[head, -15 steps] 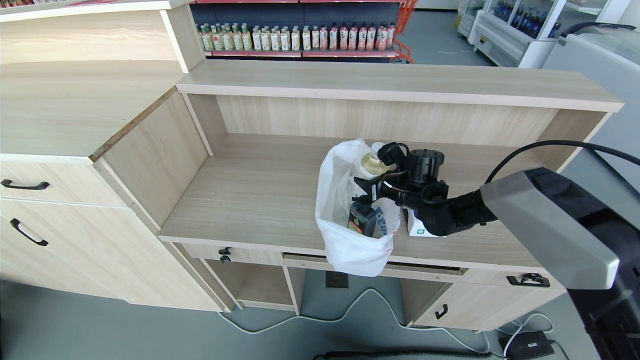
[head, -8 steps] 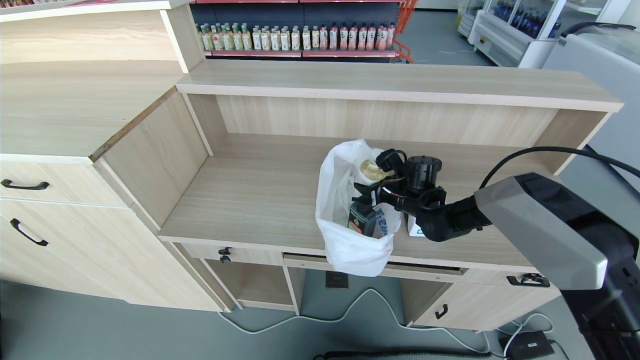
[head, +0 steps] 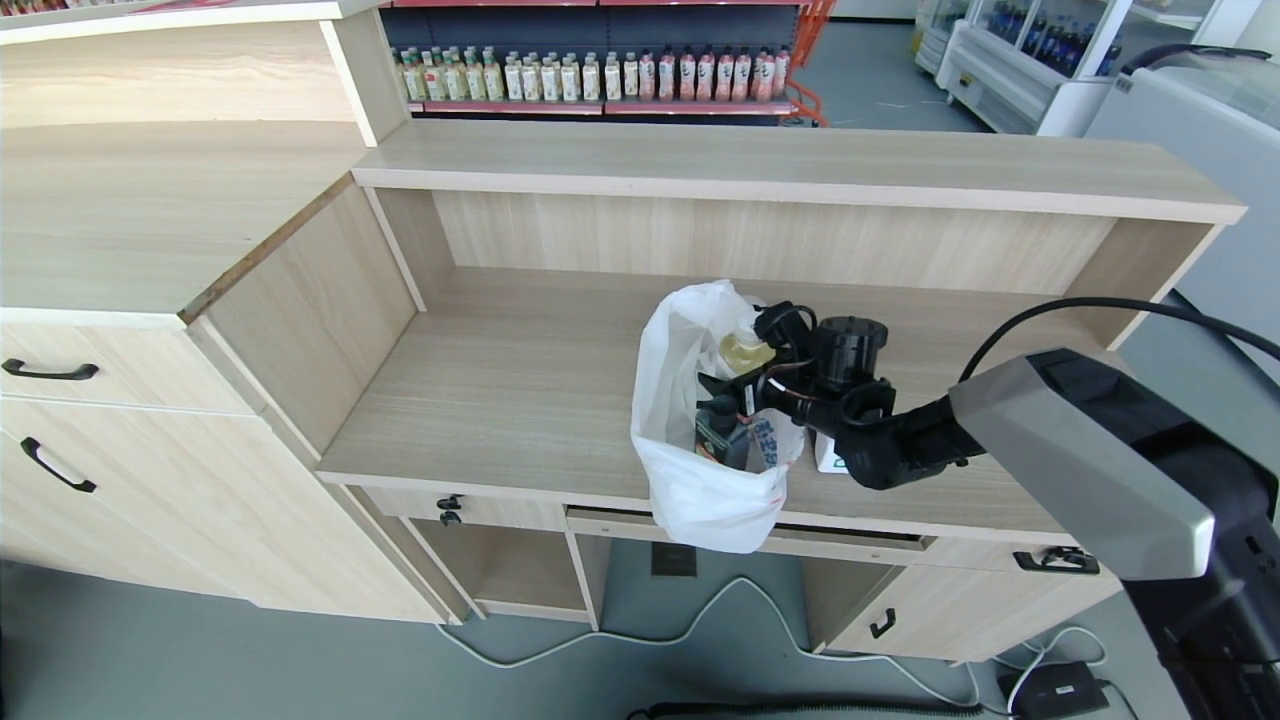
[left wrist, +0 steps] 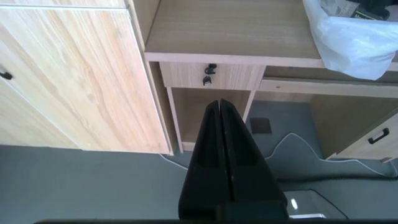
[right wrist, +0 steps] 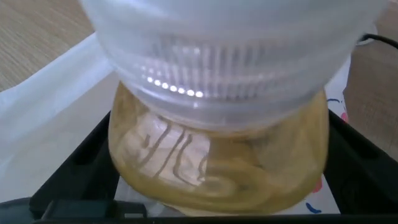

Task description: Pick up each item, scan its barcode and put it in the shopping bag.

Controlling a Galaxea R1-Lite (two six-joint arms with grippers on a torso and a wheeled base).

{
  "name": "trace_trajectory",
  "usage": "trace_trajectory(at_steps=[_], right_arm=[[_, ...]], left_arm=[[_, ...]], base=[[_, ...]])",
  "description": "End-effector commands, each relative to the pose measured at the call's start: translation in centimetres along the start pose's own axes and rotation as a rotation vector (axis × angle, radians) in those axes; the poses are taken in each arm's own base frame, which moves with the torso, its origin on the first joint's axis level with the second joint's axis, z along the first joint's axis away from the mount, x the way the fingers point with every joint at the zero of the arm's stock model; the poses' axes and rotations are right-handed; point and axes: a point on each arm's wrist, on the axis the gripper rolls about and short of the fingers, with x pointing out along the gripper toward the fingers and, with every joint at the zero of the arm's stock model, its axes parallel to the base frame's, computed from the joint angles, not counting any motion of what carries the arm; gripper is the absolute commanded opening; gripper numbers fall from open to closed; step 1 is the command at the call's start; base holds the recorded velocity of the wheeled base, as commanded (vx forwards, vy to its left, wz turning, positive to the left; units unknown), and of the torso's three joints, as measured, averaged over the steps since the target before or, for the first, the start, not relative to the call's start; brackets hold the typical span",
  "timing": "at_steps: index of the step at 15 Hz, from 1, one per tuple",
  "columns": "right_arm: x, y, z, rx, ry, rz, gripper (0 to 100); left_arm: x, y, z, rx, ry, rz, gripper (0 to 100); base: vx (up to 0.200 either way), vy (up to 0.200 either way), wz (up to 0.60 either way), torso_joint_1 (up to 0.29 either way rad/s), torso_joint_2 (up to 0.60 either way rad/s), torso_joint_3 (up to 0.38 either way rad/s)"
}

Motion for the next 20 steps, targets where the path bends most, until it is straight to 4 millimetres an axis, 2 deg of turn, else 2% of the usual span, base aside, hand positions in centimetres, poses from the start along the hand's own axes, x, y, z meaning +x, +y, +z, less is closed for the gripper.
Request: trace_trajectory(at_steps=[1, 4, 7, 10, 11, 12, 13, 14, 15, 16, 17, 18, 19, 20], right_arm=[[-0.3, -0.5, 1.1, 0.001, -0.022, -0.008, 100], [-1.4, -1.0, 4.5, 0.03, -0.086, 0.01, 100], [-3.2, -1.4, 8.6, 0.084, -0.13, 0.005, 100], [-5.9, -1.8, 13.5, 0.109, -0.179, 0.002, 100], [-7.6, -2.0, 16.0, 0.109, -0.2, -0.011, 100], [-9.7, -2.1, 18.3, 0.11, -0.211, -0.04, 100], [-11.5, -2.2, 19.5, 0.117, -0.194, -0.075, 100], [-14.7, -2.1, 20.8, 0.135, -0.155, -0.137, 100], [-18.0, -2.3, 21.0, 0.136, -0.091, -0.215, 100], [-19.7, -2.1, 21.2, 0.144, -0.074, -0.24, 100], [-24.0, -1.5, 20.8, 0.154, -0.017, -0.299, 100], [-28.6, -1.3, 19.6, 0.172, 0.027, -0.382, 100], [-34.1, -0.1, 15.7, 0.209, 0.105, -0.499, 100], [-36.6, 0.9, 13.9, 0.217, 0.129, -0.535, 100]], left_arm=[[0.0, 0.0, 0.0, 0.001, 0.0, 0.001, 0], [0.0, 0.0, 0.0, 0.001, 0.0, 0.0, 0], [0.0, 0.0, 0.0, 0.001, 0.0, 0.001, 0], [0.0, 0.0, 0.0, -0.001, 0.0, 0.001, 0], [0.0, 0.0, 0.0, 0.001, 0.0, 0.0, 0], [0.0, 0.0, 0.0, 0.001, 0.0, 0.001, 0], [0.0, 0.0, 0.0, 0.001, 0.0, 0.001, 0], [0.0, 0.0, 0.0, 0.001, 0.0, 0.0, 0], [0.0, 0.0, 0.0, 0.001, 0.0, 0.0, 0], [0.0, 0.0, 0.0, 0.001, 0.0, 0.0, 0], [0.0, 0.0, 0.0, 0.001, 0.0, 0.0, 0], [0.0, 0.0, 0.0, -0.001, 0.0, 0.0, 0], [0.0, 0.0, 0.0, 0.001, 0.0, 0.0, 0], [0.0, 0.0, 0.0, 0.001, 0.0, 0.0, 0]], base=[[0.0, 0.0, 0.0, 0.0, 0.0, 0.0], [0.0, 0.0, 0.0, 0.0, 0.0, 0.0], [0.0, 0.0, 0.0, 0.0, 0.0, 0.0], [0.0, 0.0, 0.0, 0.0, 0.0, 0.0], [0.0, 0.0, 0.0, 0.0, 0.0, 0.0], [0.0, 0.0, 0.0, 0.0, 0.0, 0.0], [0.0, 0.0, 0.0, 0.0, 0.0, 0.0], [0.0, 0.0, 0.0, 0.0, 0.0, 0.0], [0.0, 0.0, 0.0, 0.0, 0.0, 0.0], [0.0, 0.0, 0.0, 0.0, 0.0, 0.0], [0.0, 0.0, 0.0, 0.0, 0.0, 0.0], [0.0, 0.0, 0.0, 0.0, 0.0, 0.0], [0.0, 0.0, 0.0, 0.0, 0.0, 0.0], [0.0, 0.0, 0.0, 0.0, 0.0, 0.0]])
